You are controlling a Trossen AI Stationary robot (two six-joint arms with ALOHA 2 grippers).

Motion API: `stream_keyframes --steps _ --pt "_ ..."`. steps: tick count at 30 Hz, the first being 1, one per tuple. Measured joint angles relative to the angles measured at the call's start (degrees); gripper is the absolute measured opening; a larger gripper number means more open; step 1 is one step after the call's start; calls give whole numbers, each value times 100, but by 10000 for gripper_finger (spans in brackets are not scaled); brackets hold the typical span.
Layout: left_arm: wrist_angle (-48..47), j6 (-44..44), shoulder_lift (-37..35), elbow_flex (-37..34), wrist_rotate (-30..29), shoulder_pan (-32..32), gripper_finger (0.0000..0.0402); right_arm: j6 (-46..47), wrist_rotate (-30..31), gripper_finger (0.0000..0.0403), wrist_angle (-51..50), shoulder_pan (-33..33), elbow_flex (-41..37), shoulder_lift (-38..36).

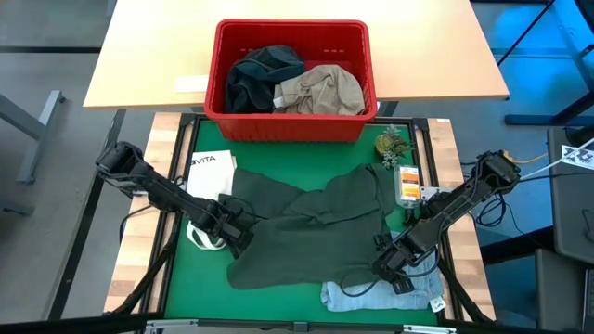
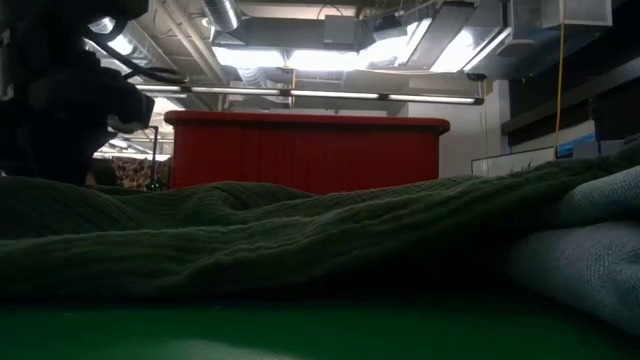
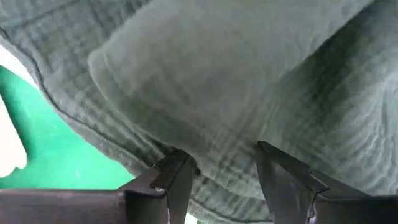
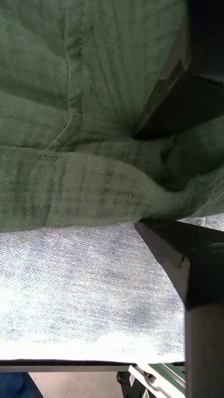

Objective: Fold Laundry from Bin
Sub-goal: Fold the green shirt

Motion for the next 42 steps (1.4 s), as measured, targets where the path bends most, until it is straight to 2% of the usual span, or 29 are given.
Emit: stream_keyframes --steps 5,8,11,13,21,26,31,35,42 --pt "-15 20 0 -1 272 4 137 -2 0 221 2 0 0 0" --pt "-17 61 0 -2 292 0 89 -2 0 221 2 0 0 0" --pt "-17 61 0 -2 292 4 24 -1 0 221 3 0 0 0" --pt "-21 75 -1 -2 329 3 9 -1 0 221 2 0 0 0" --pt "-919 187 -382 42 1069 0 2 55 -219 221 4 -7 2 -2" --pt "-1773 306 -711 209 1191 0 2 63 -467 221 -9 -7 2 -2" --pt "-1871 512 -912 210 1134 0 4 63 -477 221 -11 -7 2 -2" --pt "-1862 557 -914 210 979 4 28 63 -485 221 -11 -4 2 -2" --pt "-1847 554 -914 210 978 4 92 63 -438 221 -13 -2 2 -2"
